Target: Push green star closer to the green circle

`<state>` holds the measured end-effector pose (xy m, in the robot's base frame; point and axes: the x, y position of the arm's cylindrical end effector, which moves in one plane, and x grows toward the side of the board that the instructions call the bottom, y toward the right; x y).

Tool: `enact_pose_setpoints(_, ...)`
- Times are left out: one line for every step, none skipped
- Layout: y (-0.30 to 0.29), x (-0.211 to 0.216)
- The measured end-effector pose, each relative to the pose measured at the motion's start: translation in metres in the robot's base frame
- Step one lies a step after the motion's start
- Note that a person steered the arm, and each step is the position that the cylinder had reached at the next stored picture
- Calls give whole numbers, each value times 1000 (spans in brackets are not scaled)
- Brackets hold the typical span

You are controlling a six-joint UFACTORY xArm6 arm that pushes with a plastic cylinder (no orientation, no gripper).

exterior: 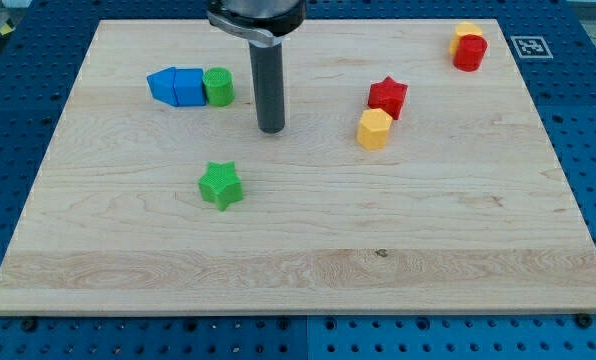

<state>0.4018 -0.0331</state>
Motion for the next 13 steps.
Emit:
enact_pose_setpoints(7, 1)
enact_pose_setpoints(7, 36)
enact_pose_setpoints(7, 74)
enact_pose_setpoints(7, 113)
enact_pose_setpoints(0, 136)
enact_pose_setpoints(-22, 151)
enact_pose_setpoints(-39, 157)
enact_pose_setpoints(-59, 155)
enact_pose_setpoints(-61, 139)
enact_pose_setpoints(-61, 126)
enact_pose_setpoints(-61, 113)
enact_pose_setpoints(-61, 99)
enact_pose_setpoints(-60, 83)
